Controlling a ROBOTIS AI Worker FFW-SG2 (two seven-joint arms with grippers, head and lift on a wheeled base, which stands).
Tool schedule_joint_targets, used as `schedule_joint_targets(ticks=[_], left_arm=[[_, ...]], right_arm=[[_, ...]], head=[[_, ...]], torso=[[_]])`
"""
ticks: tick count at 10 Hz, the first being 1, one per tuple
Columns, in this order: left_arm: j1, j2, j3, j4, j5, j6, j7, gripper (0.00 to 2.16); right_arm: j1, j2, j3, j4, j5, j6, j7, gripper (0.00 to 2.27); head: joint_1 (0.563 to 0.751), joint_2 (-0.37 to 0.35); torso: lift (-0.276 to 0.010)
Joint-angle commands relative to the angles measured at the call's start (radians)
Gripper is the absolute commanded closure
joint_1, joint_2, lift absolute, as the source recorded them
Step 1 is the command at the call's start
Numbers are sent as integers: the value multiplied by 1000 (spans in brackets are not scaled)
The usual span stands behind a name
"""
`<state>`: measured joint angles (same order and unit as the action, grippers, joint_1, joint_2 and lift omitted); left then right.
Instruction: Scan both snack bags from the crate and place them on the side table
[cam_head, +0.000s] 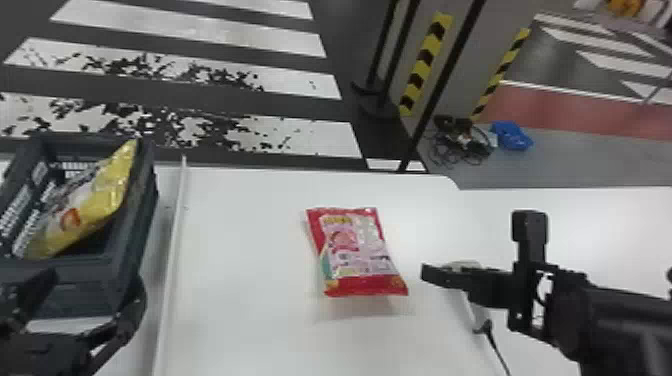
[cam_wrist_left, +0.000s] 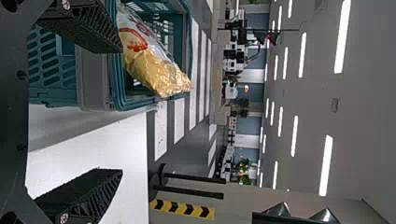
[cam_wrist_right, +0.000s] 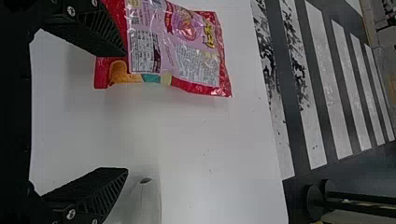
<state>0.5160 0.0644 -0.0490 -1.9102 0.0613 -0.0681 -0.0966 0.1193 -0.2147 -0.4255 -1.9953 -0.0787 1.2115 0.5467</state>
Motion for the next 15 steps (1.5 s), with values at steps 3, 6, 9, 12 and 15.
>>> schedule_joint_targets(ticks=[3, 6, 9, 12, 15], left_arm=[[-1, 0, 0, 5, 0, 0, 1, 80], [-1, 0, 0, 7, 0, 0, 1, 80], [-2, 0, 1, 8, 0, 0, 1, 80], [-4, 0, 0, 14, 0, 0, 1, 80], [-4, 0, 3, 14, 0, -3, 1, 80]], right_arm=[[-72, 0, 82, 109, -26, 24, 1, 124], [-135, 0, 148, 237, -30, -10, 1, 124], [-193, -5, 160, 328, -24, -43, 3, 124], [-231, -15, 179, 414, -24, -43, 16, 124], [-248, -28, 195, 449, 11, -46, 58, 2263]], head=[[695, -227], [695, -183], [695, -164], [695, -163], [695, -156]], torso=[[-95], [-95], [-95], [-95], [-95]])
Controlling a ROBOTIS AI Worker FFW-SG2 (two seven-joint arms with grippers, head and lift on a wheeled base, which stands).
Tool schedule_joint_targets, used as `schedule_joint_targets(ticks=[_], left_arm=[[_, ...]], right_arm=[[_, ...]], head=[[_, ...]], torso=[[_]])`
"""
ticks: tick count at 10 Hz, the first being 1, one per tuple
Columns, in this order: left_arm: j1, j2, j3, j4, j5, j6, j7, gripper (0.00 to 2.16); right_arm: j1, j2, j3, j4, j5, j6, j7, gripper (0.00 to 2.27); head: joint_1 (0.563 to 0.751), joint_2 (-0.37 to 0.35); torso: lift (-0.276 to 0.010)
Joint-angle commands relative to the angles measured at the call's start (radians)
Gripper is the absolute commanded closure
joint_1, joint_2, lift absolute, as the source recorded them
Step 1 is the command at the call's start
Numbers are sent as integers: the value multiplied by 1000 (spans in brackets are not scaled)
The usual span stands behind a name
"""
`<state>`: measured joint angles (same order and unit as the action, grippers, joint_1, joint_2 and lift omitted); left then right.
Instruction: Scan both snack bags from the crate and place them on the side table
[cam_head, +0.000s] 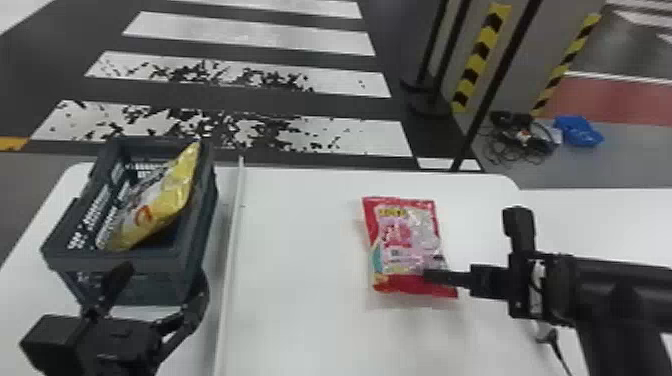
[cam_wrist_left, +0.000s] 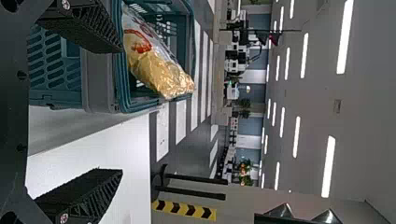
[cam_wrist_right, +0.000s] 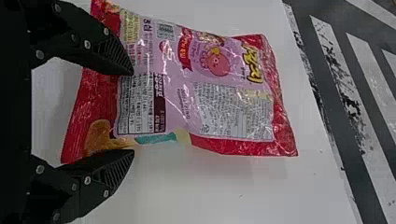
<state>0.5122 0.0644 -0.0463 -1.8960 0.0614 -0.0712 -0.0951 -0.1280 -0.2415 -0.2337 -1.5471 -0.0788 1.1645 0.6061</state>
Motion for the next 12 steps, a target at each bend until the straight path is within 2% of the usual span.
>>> schedule_joint_targets(ticks=[1, 5, 8, 12], left_arm=[[0, 0, 0, 0, 0, 0, 0, 80], [2, 0, 0, 0, 2, 0, 0, 80], [5, 0, 0, 0, 2, -3, 0, 80], [8, 0, 0, -3, 0, -3, 0, 80]], right_arm=[[-1, -2, 4, -2, 16, 1, 7, 2263], [7, -12, -9, 2, 16, -36, 23, 2263], [19, -12, -70, 1, -12, -76, 50, 2263], [44, -10, -242, -91, -121, -64, 47, 2263]], head=[[695, -158], [695, -166], [695, -174], [695, -212]], torso=[[-95], [-95], [-95], [-95]])
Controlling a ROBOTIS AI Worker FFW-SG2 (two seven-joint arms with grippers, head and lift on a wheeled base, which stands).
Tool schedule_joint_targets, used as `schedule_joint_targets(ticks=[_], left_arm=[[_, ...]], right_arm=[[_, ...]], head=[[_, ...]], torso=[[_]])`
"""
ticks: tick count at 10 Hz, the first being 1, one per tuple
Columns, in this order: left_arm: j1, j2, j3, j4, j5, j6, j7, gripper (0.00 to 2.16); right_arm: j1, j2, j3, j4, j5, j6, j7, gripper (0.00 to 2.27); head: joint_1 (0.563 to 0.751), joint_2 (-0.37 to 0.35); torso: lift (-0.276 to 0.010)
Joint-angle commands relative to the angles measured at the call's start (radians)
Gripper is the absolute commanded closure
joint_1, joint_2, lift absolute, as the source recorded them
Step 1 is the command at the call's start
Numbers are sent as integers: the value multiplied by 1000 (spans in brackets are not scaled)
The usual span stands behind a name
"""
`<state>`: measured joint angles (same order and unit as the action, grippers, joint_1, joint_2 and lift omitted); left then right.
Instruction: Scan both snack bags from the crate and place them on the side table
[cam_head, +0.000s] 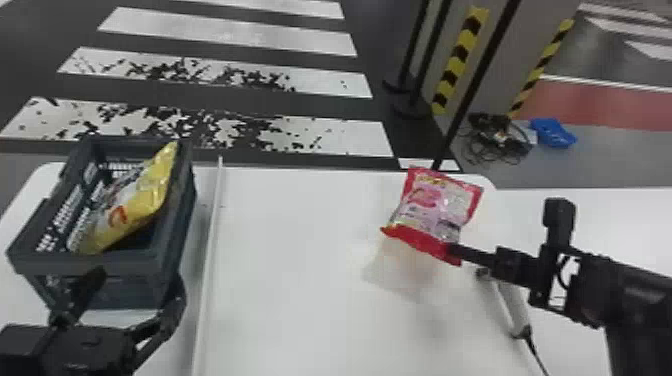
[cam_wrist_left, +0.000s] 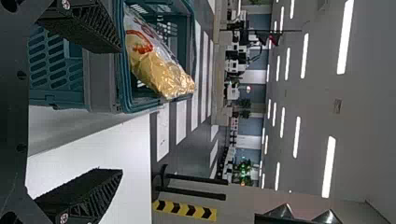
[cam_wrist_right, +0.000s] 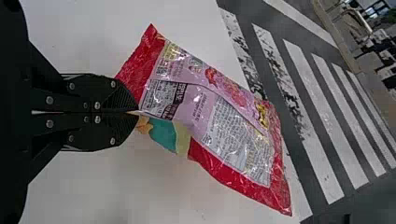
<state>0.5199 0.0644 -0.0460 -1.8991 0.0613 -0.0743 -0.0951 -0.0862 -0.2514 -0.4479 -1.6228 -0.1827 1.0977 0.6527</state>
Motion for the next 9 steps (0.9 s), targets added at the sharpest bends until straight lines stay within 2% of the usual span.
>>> schedule_joint_targets(ticks=[1, 2, 3, 5, 7, 9], left_arm=[[0, 0, -2, 0, -1, 0, 0, 80], [0, 0, -2, -3, -1, 0, 0, 80], [0, 2, 2, -3, -1, 3, 0, 80], [-8, 3, -2, 3, -1, 3, 0, 80], [-9, 3, -3, 6, -1, 6, 0, 80], [-9, 3, -3, 8, 0, 6, 0, 80]], right_arm=[[2, 0, -74, -40, -34, 9, -16, 2263], [-9, -2, -129, -40, -34, 6, -53, 2263], [-29, -19, -180, -40, -29, 0, -82, 2263], [-35, -60, -252, 4, -14, -61, -182, 2263], [-47, -78, -285, 84, 3, -172, -289, 2263], [-70, -103, -285, 227, 26, -347, -375, 2263]], head=[[695, -229], [695, -250], [695, -267], [695, -350], [695, -350], [695, -350]], torso=[[-95], [-95], [-95], [-95], [-95], [-95]])
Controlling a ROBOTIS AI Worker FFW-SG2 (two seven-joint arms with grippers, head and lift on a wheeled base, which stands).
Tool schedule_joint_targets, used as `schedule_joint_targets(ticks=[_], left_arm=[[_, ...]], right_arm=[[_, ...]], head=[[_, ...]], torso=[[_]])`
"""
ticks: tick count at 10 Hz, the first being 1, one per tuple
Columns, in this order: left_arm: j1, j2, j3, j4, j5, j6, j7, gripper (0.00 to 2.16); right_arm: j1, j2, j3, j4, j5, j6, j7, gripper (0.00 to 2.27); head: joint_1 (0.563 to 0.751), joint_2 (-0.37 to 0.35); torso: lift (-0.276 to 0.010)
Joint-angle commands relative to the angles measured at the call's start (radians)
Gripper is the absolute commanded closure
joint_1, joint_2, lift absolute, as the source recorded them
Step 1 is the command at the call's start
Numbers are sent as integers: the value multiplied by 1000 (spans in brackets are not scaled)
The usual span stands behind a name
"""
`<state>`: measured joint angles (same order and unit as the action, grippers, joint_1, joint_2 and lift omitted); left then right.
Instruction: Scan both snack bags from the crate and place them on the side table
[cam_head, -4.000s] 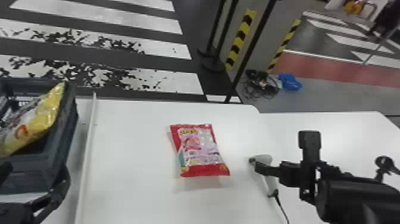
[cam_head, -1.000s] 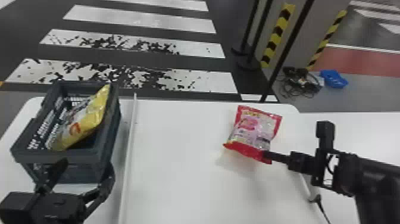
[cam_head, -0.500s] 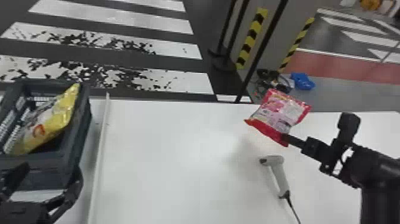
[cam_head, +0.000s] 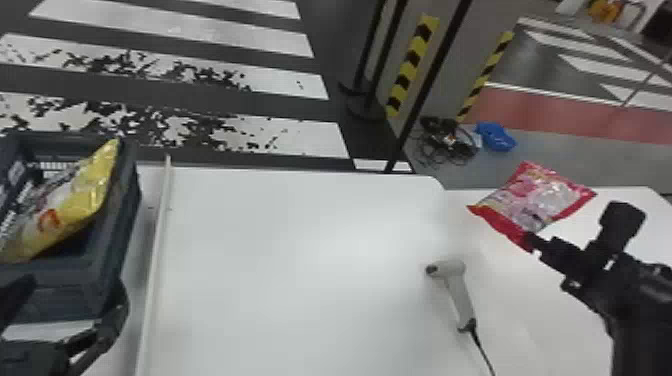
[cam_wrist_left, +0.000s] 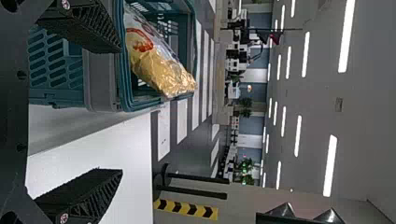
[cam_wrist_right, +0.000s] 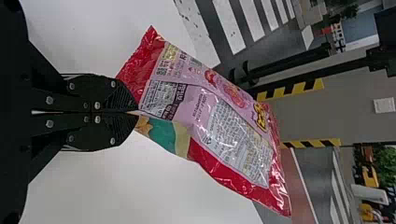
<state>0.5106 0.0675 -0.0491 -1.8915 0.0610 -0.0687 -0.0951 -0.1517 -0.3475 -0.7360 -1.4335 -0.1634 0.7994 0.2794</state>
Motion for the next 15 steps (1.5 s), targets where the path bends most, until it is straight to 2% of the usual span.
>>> schedule_joint_targets(ticks=[1, 4, 6, 7, 8, 9, 10, 12, 14, 15], left_arm=[[0, 2, 2, 2, 0, 1, 0, 80], [0, 0, 2, 2, 0, -2, 0, 80], [0, 3, 2, 3, 2, -2, 0, 80], [0, 3, 2, 3, 2, -2, 0, 80], [0, 3, 2, 3, 2, -2, 0, 80], [0, 5, 2, 3, 3, -6, 0, 80], [3, 5, 2, 3, 3, -6, 0, 80], [6, 5, 5, -1, 3, -6, 0, 80], [8, 3, 6, -3, 3, -6, 0, 80], [8, 2, 6, -6, 3, -6, 0, 80]], right_arm=[[-11, -15, 12, 96, 12, -137, -43, 2263], [-74, -50, 23, 297, 27, -251, -140, 2263], [-86, -68, 27, 375, 24, -306, -190, 2260], [-86, -71, 30, 390, 22, -306, -217, 2003], [-86, -74, 35, 403, 24, -309, -241, 1241], [-86, -74, 40, 413, 27, -309, -261, 262], [-88, -74, 40, 420, 25, -309, -278, 12], [-86, -73, 41, 416, 16, -309, -290, 26], [-39, -58, 55, 303, 2, -309, -290, 36], [-23, -38, 58, 237, -7, -306, -290, 36]], head=[[695, -350], [695, -350], [695, -350], [695, -350], [695, -350], [695, -350], [695, -350], [695, -350], [695, -350], [695, -350]], torso=[[-95], [-95], [-95], [-95], [-95], [-95], [-95], [-95], [-95], [-95]])
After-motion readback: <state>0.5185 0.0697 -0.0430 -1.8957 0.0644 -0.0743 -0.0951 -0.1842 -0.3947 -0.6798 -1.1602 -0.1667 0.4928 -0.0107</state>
